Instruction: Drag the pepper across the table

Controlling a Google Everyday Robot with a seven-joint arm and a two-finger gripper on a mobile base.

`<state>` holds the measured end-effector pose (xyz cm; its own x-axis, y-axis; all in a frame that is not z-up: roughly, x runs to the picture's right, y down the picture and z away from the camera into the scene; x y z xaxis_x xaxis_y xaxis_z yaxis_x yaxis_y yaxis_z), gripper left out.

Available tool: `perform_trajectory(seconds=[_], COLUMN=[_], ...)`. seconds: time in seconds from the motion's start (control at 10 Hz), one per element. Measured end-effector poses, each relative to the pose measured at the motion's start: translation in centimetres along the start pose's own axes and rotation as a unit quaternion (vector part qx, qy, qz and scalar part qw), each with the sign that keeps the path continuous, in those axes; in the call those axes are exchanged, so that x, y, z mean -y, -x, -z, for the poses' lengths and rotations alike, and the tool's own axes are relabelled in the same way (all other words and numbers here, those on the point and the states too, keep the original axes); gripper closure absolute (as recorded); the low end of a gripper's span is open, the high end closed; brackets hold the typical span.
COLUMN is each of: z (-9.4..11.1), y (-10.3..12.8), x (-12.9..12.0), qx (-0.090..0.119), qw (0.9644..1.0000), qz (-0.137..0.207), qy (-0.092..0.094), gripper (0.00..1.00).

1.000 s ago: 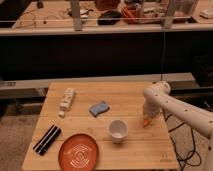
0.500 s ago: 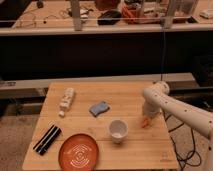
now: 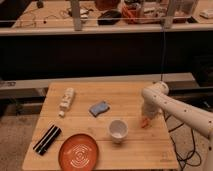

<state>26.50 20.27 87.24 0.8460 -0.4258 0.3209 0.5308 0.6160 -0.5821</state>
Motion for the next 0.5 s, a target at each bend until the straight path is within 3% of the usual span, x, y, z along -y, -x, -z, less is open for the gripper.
perform_trajectory(seconds=[0.5], z=[0.01], y=[0.73], x=[-0.04], qx=[0.001], qw=[1.0000], qz=[0.004], qy=[0.003], gripper=[0.97])
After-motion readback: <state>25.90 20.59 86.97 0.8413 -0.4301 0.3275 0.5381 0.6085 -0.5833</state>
